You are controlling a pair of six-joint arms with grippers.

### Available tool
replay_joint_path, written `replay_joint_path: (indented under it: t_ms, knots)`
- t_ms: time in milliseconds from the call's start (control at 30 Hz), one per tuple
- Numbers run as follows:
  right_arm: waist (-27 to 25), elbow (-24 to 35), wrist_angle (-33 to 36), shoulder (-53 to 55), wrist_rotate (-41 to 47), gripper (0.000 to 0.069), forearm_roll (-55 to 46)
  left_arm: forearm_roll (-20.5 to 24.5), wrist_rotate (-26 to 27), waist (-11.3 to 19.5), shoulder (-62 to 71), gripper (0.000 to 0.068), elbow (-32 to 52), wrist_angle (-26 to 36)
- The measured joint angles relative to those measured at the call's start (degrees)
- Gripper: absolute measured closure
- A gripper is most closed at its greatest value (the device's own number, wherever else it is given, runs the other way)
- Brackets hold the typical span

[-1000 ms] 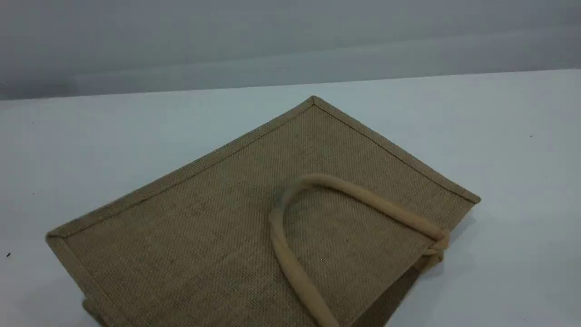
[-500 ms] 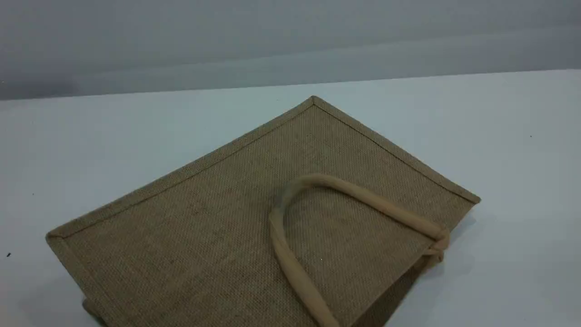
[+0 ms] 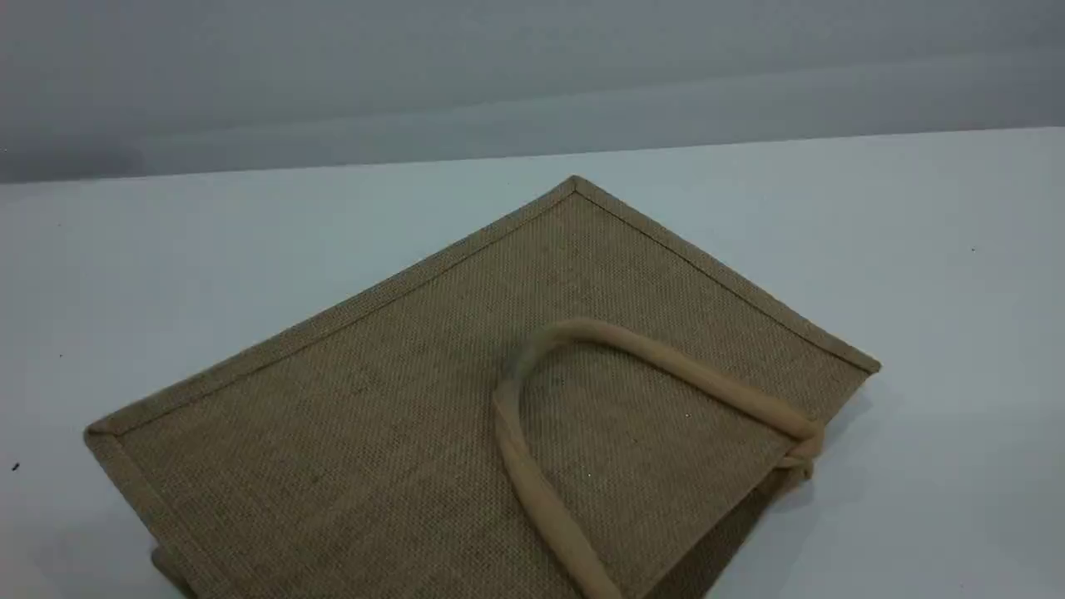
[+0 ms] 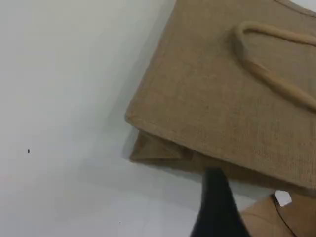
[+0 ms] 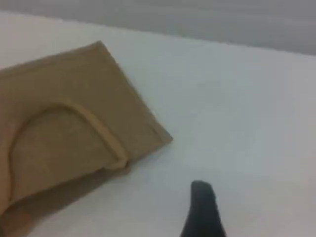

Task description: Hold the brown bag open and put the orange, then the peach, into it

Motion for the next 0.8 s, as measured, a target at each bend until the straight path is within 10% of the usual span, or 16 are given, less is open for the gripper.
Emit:
replay_joint_path:
  t_ms: [400,800]
  knots:
    - [2.65,-0.07,0.03,0.09,-0.06,0.0247,0.47,-0.19,0.02,0.96,0.00,0.0269,-0.05,0.00]
    - [2.65,-0.07,0.00,0.09,-0.03,0.0247,0.47,-0.24,0.15,20.10,-3.24,0.0269,-0.05,0.00]
